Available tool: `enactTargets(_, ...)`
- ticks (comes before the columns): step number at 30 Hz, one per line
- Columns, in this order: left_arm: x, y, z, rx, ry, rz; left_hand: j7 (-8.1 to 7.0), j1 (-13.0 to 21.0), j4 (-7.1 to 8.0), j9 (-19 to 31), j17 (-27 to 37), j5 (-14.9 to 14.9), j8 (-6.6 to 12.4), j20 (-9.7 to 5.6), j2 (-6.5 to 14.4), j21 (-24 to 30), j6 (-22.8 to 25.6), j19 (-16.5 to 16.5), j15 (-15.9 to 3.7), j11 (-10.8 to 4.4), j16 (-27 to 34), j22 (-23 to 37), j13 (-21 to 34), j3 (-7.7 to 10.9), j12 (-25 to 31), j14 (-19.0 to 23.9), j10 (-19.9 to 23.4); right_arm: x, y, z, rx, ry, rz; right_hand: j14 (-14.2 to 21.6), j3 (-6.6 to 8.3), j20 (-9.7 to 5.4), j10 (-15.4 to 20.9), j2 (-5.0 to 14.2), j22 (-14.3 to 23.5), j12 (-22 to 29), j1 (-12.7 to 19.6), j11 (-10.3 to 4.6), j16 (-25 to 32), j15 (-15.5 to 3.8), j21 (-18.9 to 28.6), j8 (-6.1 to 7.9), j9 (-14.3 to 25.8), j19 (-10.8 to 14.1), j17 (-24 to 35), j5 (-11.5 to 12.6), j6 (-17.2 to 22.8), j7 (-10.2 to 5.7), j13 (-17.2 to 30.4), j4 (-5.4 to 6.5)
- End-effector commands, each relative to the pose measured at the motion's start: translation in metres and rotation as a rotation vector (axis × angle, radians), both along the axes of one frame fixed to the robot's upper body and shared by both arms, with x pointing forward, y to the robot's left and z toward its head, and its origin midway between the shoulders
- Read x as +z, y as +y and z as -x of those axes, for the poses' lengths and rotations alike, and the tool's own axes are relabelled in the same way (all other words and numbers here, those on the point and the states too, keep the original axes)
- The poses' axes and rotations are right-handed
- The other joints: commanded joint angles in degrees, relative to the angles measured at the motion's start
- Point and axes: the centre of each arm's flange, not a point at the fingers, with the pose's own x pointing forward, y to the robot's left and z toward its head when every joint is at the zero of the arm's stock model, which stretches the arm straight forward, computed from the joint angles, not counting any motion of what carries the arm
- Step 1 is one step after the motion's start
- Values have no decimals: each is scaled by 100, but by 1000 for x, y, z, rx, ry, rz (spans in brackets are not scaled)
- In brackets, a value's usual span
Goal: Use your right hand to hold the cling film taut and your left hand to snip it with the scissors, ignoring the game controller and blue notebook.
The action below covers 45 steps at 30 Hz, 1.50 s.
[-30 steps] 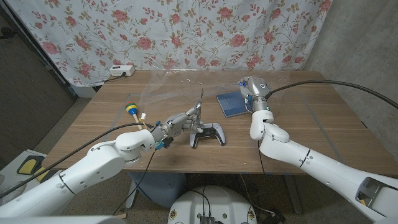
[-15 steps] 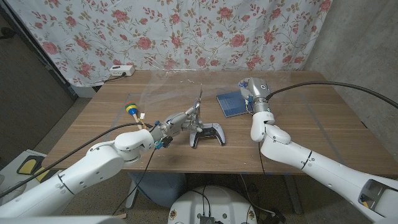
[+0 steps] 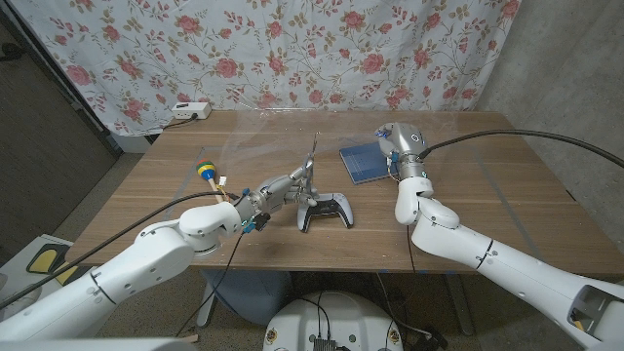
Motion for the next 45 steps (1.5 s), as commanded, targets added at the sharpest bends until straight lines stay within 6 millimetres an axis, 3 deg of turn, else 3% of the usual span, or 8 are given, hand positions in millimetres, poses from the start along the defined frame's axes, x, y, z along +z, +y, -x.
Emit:
enactTargets(1, -2, -7, -1, -27, 17, -14, 32, 15, 22, 7, 13, -31, -16, -39, 55, 27, 19, -11, -34, -358, 1, 10, 11, -41, 0, 26, 432, 1, -7, 2, -8, -22, -21, 40, -13, -49, 3, 27, 18, 35, -49, -14, -17, -1064, 33, -19, 18, -32, 25, -23, 8, -38, 25, -11)
enactTargets(24, 0, -3, -2, -20, 11, 2, 32, -13, 51, 39, 21, -35, -19, -40, 63, 37, 21, -13, -27, -350, -5, 9, 35, -90, -7, 30, 425, -9, -16, 7, 26, -60, -38, 25, -32, -151, -54, 56, 16, 42, -37, -21, -28, -1085, 87, -52, 32, -79, 69, -68, -3, -126, 49, -7)
enactTargets(45, 4, -2, -2, -26, 2, 4, 96, -547, 287, 58, 46, 22, -45, 8, -232, 18, 53, -19, 36, -303, 6, -4, 43, -451, -13, 34, 446, -12, -19, 9, 33, -84, -41, 31, -47, -169, -43, 64, 13, 45, -28, -20, -32, -1088, 123, -57, 38, -93, 85, -104, 18, -154, 37, -4)
